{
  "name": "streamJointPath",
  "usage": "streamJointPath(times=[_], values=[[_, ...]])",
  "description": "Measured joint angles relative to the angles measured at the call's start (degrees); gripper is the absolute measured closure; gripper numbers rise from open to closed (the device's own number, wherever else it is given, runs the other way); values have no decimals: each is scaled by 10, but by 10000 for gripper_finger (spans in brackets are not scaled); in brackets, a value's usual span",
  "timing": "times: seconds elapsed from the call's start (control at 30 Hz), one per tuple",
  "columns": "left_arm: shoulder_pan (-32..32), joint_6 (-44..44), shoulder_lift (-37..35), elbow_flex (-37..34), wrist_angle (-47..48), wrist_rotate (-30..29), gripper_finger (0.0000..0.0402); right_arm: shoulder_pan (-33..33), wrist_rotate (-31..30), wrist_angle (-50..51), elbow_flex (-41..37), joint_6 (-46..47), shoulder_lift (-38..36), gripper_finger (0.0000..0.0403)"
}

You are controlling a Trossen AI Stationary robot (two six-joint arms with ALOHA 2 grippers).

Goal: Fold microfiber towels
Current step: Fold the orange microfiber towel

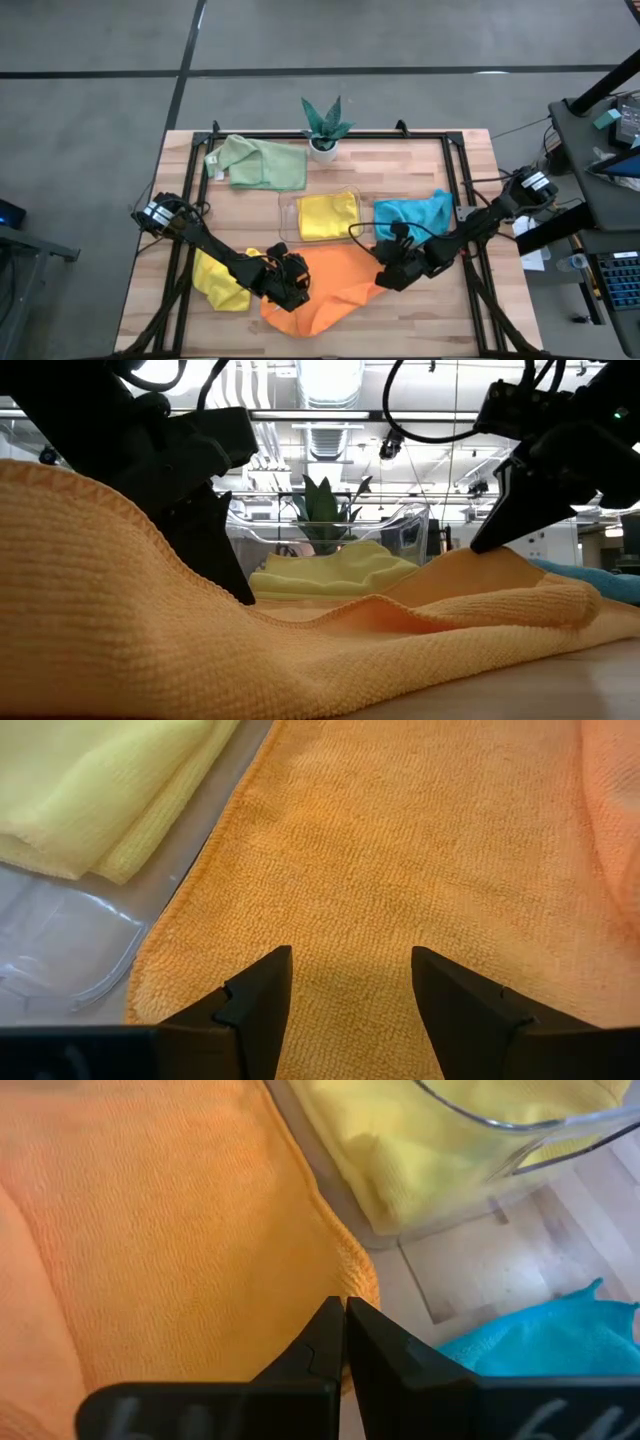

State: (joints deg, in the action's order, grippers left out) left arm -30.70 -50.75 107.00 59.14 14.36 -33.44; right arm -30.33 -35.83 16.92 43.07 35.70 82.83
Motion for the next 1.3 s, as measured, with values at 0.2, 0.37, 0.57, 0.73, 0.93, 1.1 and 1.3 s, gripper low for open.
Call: streamJointPath(times=[0.2, 0.37, 0.57, 0.73, 0.93, 1.1, 1.3], values=[[0, 24, -5, 11, -2, 0, 210, 0, 1, 8, 5, -3, 0, 380], [-2, 48, -24, 18, -2, 7, 210, 0, 3, 10, 6, -1, -1, 324], [-7, 61, -55, 19, -1, 40, 210, -3, 39, 20, 7, 4, -21, 258], [-23, 63, -71, 20, -4, 106, 210, -31, 69, 11, 7, -12, -45, 230], [-58, 47, -77, 20, -4, 217, 210, -89, 110, -104, 7, -116, -30, 226], [-93, 46, -75, 16, -4, 229, 210, -119, 110, -177, 7, -185, 10, 235], [-107, 13, -74, 1, -4, 214, 210, -120, 108, -251, 7, -199, 74, 243]])
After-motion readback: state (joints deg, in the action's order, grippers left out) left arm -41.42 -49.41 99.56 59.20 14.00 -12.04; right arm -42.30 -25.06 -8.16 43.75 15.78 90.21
